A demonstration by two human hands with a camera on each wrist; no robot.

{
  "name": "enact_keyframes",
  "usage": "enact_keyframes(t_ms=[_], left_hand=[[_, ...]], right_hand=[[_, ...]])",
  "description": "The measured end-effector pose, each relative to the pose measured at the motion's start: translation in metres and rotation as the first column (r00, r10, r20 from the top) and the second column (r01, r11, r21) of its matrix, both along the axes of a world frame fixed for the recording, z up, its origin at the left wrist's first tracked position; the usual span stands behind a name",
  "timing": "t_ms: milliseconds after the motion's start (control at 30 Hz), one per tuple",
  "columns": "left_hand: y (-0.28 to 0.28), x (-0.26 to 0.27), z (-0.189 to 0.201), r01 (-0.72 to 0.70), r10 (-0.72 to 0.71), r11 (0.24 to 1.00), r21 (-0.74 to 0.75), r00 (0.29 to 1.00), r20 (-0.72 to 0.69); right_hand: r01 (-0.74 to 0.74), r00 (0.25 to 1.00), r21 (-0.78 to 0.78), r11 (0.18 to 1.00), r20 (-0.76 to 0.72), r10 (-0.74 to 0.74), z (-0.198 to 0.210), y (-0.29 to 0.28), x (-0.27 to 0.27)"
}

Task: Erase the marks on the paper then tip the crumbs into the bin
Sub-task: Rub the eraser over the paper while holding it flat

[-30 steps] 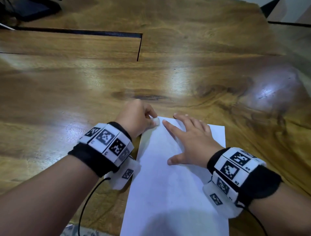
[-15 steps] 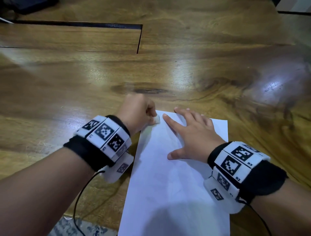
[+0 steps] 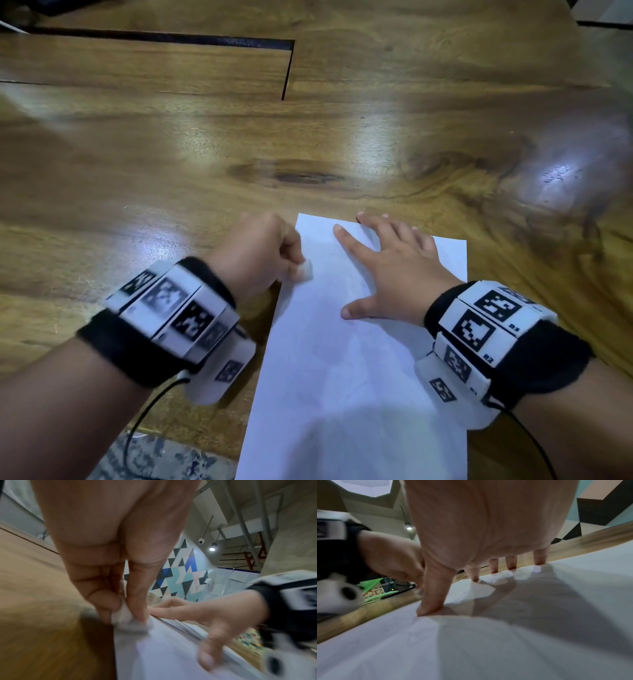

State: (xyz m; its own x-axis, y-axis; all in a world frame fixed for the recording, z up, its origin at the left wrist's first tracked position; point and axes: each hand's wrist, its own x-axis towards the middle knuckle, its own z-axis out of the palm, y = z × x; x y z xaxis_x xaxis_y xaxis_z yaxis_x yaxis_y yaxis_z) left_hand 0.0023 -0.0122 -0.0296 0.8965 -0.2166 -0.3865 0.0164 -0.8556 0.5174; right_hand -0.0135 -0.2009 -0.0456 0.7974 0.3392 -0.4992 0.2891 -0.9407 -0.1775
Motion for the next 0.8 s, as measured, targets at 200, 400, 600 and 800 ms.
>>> enact_keyframes(t_ms=[200,400,600,800], left_hand=[[-0.004,0.016,-0.001,-0.047,0.049,0.998,-0.049,0.998,0.031],[0.002,0.006,-0.001,-0.001,0.001,1.000,0.000,0.999,0.033],[0.006,0.001,-0.002,-0.038,0.038,0.999,-0.035,0.999,0.017],[-0.003,0.013,0.002,-0.045,0.044,0.999,0.009,0.994,0.097]], right_hand=[[0.000,1.000,0.002,1.000,0.006,0.000,-0.001,0.000,-0.001],[-0.011,1.000,-0.010,1.000,0.015,0.011,0.001,0.000,0.000],[-0.019,1.000,-0.012,1.000,0.013,0.019,0.001,0.000,-0.001],[-0.018,1.000,-0.016,1.000,0.013,0.018,0.002,0.001,-0.001]])
